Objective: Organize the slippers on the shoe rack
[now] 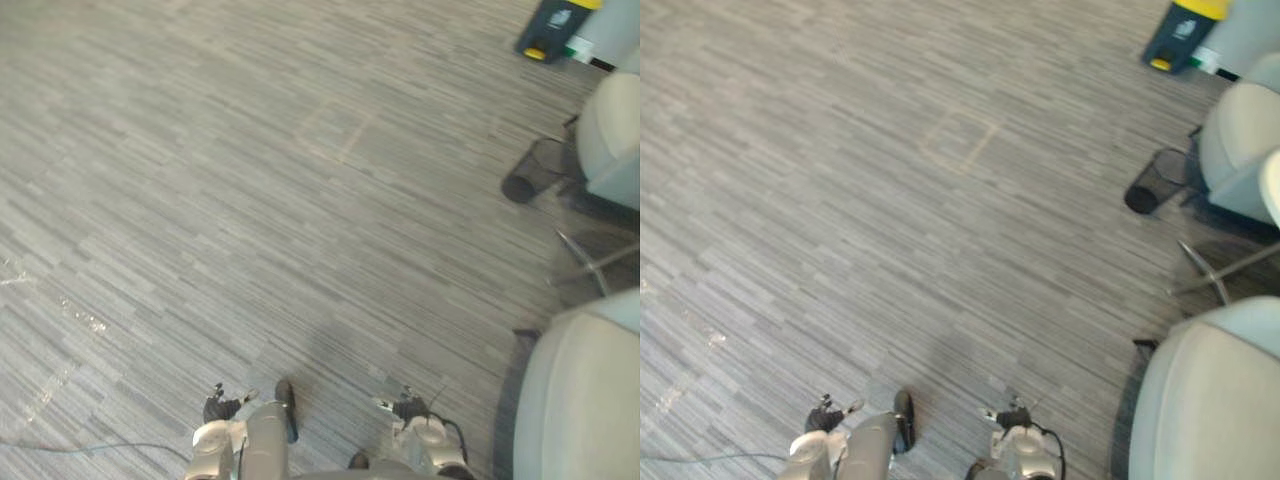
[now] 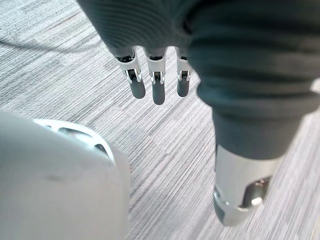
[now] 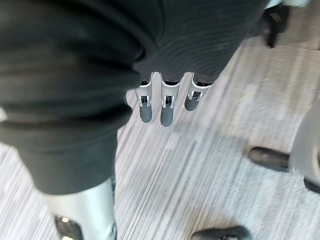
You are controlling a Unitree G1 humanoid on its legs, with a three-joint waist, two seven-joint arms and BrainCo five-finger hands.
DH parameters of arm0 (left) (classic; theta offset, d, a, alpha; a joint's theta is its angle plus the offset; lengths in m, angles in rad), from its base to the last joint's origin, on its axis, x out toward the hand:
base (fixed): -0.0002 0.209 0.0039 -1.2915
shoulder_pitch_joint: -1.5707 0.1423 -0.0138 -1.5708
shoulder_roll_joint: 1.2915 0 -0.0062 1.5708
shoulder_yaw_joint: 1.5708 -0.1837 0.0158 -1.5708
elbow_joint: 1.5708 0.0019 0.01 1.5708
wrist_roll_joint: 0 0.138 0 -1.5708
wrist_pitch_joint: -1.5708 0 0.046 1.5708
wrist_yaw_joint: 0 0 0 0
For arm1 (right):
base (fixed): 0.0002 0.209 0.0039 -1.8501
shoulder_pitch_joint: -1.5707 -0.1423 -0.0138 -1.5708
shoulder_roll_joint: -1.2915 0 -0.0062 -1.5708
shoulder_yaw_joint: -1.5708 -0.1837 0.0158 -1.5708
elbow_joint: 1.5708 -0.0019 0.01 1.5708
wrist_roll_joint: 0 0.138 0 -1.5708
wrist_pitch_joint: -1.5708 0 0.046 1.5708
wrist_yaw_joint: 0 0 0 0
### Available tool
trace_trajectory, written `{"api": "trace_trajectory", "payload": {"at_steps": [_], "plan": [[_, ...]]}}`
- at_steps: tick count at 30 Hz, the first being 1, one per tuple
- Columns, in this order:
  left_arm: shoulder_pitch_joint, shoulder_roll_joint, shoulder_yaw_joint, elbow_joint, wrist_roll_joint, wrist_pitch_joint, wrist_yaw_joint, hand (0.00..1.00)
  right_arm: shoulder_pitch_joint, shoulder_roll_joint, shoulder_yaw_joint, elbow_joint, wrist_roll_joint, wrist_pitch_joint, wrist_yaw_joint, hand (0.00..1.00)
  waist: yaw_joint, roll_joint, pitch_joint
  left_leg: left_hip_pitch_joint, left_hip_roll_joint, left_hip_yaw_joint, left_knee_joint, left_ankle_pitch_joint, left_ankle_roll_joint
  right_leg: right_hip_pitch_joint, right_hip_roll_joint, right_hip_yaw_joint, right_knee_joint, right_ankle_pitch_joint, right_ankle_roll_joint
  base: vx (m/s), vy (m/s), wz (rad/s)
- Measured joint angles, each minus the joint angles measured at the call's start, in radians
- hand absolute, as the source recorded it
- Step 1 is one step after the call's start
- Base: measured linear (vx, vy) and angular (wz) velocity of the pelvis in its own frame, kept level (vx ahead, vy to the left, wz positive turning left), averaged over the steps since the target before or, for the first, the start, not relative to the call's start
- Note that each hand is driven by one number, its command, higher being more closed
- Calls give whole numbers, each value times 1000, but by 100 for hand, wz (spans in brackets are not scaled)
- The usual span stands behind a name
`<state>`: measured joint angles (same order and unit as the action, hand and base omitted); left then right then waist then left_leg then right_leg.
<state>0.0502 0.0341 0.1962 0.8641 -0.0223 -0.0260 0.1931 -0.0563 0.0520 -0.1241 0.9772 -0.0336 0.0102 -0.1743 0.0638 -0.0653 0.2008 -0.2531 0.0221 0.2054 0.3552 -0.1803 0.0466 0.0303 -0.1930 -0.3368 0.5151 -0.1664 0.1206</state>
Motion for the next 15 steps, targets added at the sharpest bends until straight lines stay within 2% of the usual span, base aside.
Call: {"api": "trace_trajectory", "payload": {"at_steps": [1,2,3,5,7,8,9,10,11,13,14,15], "plan": [[0,1,-3,2,0,3,-1,0,2,0,0,0,-1,0,0,0,-2,3,2,20,-4,-8,-5,-8,2,-26,-12,14,80,10,1,437,223,67],[0,8,-21,9,1,8,0,0,11,0,0,0,-4,0,1,0,-9,13,8,75,-14,-41,-24,-29,6,-104,-12,76,275,-18,3,419,158,69],[3,10,-23,14,1,14,0,0,21,2,1,-1,-4,0,3,0,-12,13,8,137,-20,-63,-58,-40,11,-174,5,111,373,-48,-4,397,117,64],[2,10,-21,15,0,15,0,0,25,6,0,-19,-4,-2,4,0,-13,13,9,214,-22,-85,-118,-44,15,-267,33,105,366,-82,-31,462,59,41],[-2,5,-21,33,1,16,0,0,15,5,-6,-21,-4,-4,4,0,-28,20,12,280,-17,-116,-167,-51,12,-329,68,79,222,-93,-48,407,-2,50],[-8,-1,-21,39,1,16,-1,0,7,5,-21,-21,-3,-6,4,0,-36,22,13,316,-15,-140,-192,-64,9,-362,93,61,45,-64,-54,432,-63,62],[-13,-6,-21,48,5,16,-2,0,5,5,-31,-22,-3,-6,4,0,-41,20,12,345,-18,-163,-218,-75,-2,-367,111,60,-154,9,-57,518,-89,60],[-16,-8,-21,54,7,16,-2,0,4,5,-33,-22,-3,-6,4,0,-44,20,12,356,-19,-171,-226,-81,-5,-368,116,60,-225,39,-57,466,-124,58],[-17,-7,-21,61,20,16,-3,0,0,5,-33,-18,-3,-4,4,0,-57,12,8,396,-27,-197,-248,-102,-17,-378,118,72,-342,103,-49,504,-172,59],[-17,-8,-20,64,22,16,-3,0,-4,5,-38,-19,-4,-1,5,0,-64,9,10,436,-25,-230,-255,-140,-25,-383,115,89,-380,171,-75,570,-199,65],[-13,-13,-18,73,22,16,-4,0,-4,-3,-63,-20,-6,-1,5,0,-73,38,-17,466,26,-261,-251,-168,-45,-386,151,85,-318,246,-136,533,-154,55],[-16,-13,-17,73,23,15,-4,0,-5,-3,-69,-20,-6,0,5,0,-71,42,-17,462,31,-265,-237,-168,-45,-387,154,80,-304,229,-155,680,-191,65]]}}
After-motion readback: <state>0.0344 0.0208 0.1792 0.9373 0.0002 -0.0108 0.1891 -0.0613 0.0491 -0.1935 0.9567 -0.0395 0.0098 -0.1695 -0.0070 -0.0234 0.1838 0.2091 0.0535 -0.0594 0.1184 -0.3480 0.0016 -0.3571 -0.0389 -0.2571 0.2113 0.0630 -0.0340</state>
